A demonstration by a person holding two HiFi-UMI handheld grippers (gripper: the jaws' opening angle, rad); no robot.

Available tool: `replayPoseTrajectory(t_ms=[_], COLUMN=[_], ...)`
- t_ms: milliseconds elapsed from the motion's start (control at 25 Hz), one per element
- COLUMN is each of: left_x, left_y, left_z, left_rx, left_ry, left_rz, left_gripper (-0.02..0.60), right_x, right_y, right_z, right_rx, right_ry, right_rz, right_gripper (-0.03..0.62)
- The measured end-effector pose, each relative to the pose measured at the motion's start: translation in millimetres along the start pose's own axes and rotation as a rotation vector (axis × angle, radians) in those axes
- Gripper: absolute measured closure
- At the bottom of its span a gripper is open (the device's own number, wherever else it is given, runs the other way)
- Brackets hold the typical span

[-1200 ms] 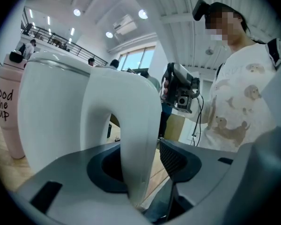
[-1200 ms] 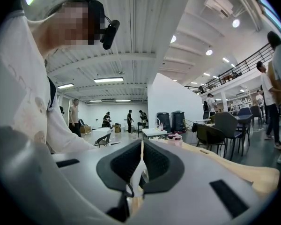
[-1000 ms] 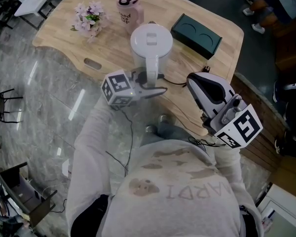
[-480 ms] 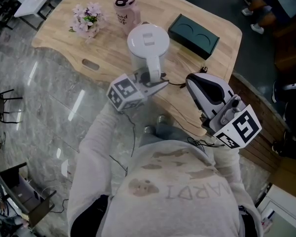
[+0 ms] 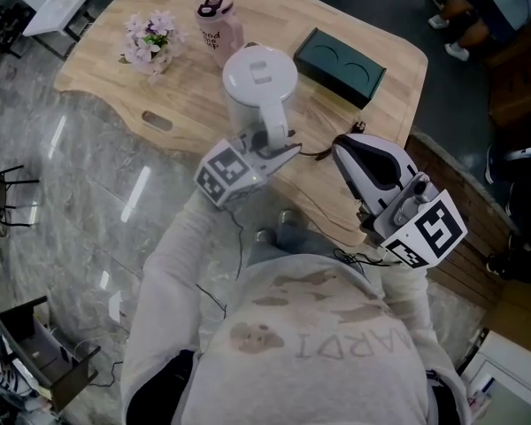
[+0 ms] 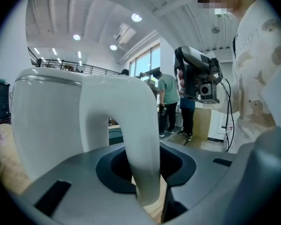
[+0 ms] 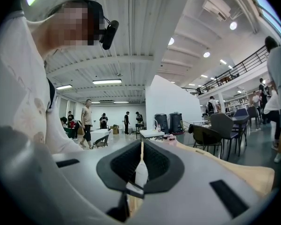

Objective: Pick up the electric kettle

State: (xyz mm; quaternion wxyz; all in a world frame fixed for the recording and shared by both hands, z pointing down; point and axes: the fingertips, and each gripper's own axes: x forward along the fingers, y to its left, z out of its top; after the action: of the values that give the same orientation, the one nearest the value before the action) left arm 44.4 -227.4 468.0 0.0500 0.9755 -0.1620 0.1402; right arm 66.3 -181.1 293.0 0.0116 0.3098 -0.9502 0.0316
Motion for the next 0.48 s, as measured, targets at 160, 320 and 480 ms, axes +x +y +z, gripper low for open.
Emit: replayPoseTrajectory(t_ms=[160, 320, 480], left_x=[-0.2, -1.6, -5.6], left_y=[-2.0, -0.9, -6.2], left_z=[1.4, 11.9, 28.0], left_rx=[0.010, 0.005, 0.000], left_ry=[0.010, -0.021, -0.052], left_rz=[0.003, 0.014, 0.005], left_gripper=[0.479, 0.477, 0.477], right_x=[-5.2, -9.3, -10.8], right_y=[-0.9, -2.3, -0.1], right_z=[0.8, 2.2, 3.8], right_rx=[0.000, 0.000, -0.003], right_ry=[-0.003, -0.007, -0.012], right_rz=[-0.005, -0.010, -0.010], right_gripper=[0.571, 0.571, 0.571])
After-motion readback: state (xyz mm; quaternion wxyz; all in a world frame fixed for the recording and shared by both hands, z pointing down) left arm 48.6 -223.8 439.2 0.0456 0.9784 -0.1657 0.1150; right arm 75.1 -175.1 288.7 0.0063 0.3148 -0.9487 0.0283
